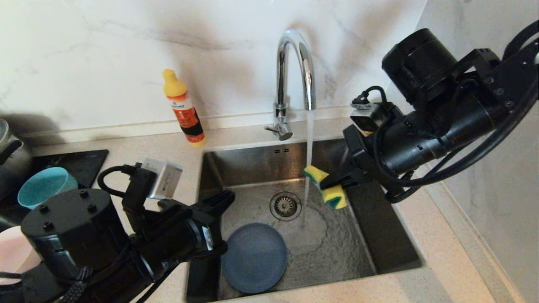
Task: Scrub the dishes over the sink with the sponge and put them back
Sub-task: Rinse the plate
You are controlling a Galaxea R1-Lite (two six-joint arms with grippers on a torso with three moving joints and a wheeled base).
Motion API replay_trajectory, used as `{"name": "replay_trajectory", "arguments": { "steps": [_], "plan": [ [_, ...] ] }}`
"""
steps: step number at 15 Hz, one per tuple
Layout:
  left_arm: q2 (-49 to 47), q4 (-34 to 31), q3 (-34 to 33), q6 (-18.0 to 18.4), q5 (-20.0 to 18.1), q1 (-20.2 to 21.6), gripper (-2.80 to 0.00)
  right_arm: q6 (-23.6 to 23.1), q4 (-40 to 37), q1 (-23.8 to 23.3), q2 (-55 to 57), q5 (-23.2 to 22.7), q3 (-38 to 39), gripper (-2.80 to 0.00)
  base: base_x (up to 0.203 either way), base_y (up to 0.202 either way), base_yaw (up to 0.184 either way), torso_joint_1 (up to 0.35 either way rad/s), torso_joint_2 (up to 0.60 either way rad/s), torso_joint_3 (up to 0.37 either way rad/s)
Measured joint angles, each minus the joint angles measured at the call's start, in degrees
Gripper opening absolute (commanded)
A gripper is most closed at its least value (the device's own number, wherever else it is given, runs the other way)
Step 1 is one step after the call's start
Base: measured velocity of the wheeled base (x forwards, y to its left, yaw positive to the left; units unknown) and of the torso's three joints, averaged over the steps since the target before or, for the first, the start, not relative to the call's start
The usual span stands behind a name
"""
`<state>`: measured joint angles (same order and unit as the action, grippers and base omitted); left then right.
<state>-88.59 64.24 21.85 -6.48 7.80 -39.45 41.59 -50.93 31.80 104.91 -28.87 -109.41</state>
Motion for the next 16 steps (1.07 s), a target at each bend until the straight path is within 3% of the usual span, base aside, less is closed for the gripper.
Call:
{"name": "replay_trajectory", "arguments": {
  "steps": [3, 13, 16],
  "plan": [
    [0.04, -0.13, -1.29, -4.29, 1.18, 0.29, -2.80, -0.01, -0.14, -1.94, -3.07, -0.17, 3.17, -2.80, 0.000, 0.000, 0.000, 0.000, 0.00, 0.000],
    [-0.90, -1.01, -1.93, -6.40, 2.92, 0.43, -2.80, -0.34, 0.15, -10.05, -13.44, -1.55, 13.10, -2.80, 0.000, 0.000, 0.000, 0.000, 0.00, 0.000],
    [-2.80, -2.30, -1.79, -6.82, 5.36, 0.43, -2.80, -0.34, 0.12, -11.90, -15.67, -2.74, 14.52, -2.80, 0.000, 0.000, 0.000, 0.000, 0.00, 0.000]
  ]
}}
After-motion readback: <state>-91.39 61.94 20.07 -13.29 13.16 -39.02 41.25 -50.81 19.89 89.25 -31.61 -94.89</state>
